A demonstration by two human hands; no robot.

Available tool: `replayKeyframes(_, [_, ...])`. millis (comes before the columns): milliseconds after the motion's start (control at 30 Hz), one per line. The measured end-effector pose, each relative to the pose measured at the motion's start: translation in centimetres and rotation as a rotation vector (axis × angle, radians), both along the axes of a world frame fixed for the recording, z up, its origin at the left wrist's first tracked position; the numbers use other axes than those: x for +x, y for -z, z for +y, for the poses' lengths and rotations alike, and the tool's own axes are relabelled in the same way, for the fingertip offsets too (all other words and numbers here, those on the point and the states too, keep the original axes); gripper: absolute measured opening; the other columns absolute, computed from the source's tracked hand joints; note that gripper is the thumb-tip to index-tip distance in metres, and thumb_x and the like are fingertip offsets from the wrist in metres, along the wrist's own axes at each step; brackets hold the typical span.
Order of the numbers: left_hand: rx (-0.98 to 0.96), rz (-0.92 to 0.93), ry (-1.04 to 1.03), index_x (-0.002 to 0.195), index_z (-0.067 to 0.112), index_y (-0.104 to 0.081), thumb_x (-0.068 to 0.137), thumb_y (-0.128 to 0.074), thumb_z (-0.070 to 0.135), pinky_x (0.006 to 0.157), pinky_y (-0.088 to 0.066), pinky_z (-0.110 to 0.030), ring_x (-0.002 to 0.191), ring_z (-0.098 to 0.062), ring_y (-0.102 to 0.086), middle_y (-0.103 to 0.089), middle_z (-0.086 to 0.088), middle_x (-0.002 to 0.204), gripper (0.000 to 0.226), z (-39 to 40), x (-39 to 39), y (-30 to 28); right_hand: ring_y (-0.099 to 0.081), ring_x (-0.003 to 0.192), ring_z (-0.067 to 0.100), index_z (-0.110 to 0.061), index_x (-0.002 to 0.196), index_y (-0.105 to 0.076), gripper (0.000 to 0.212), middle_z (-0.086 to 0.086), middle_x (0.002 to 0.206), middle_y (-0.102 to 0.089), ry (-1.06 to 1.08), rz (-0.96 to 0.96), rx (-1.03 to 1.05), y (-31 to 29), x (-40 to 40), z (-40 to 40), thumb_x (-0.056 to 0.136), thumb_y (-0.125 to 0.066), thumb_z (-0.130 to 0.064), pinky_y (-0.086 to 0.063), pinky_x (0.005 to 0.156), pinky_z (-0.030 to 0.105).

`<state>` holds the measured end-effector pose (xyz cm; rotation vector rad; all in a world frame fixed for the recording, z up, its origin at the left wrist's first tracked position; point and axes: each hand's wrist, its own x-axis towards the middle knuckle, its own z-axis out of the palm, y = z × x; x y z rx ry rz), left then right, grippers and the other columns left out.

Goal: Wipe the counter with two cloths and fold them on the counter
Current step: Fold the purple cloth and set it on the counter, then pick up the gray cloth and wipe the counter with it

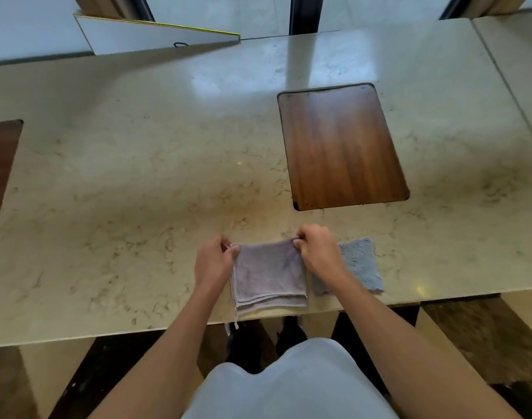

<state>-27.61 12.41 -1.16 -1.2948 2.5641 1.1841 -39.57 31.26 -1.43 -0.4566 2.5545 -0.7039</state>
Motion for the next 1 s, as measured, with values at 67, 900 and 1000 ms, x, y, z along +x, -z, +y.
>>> replayKeyframes(67, [-0.006, -0.011, -0.024, 0.089, 0.015, -0.064, 0.088, -0.073, 0.024, 0.059, -0.043, -0.031, 0.074, -0.02, -0.061, -0.066, -0.004, 0.081, 0.013, 0.3, -0.2, -0.2, -0.057, 0.091, 0.015, -0.017, 0.093, -0.065, 0.009, -0.002, 0.094, -0.061, -0.011, 0.011, -0.028, -0.2, -0.1, 0.3, 0.097, -0.063, -0.025, -0.051, 0.08, 0.029])
replayKeyframes(900, [-0.183, -0.074, 0.622, 0.078, 0.018, -0.062, 0.089, -0.07, 0.019, 0.089, -0.043, -0.041, 0.092, -0.021, -0.055, -0.061, 0.003, 0.083, 0.014, 11.4, -10.0, -1.1, -0.062, 0.095, 0.02, -0.02, 0.082, -0.058, 0.017, -0.002, 0.096, -0.061, 0.2, -0.075, -0.063, -0.6, -6.7, 13.8, 0.091, -0.071, -0.014, -0.051, 0.075, 0.029])
replayKeyframes(1000, [-0.115, 0.076, 0.473, 0.081, 0.015, -0.061, 0.089, -0.07, 0.007, 0.069, -0.044, -0.026, 0.087, -0.021, -0.058, -0.06, -0.001, 0.082, 0.014, 10.1, -9.6, -2.0, -0.066, 0.088, 0.015, -0.019, 0.085, -0.06, 0.013, 0.0, 0.093, -0.068, 0.23, -0.091, -0.237, -2.4, -6.5, 13.4, 0.093, -0.069, -0.015, -0.052, 0.068, 0.022])
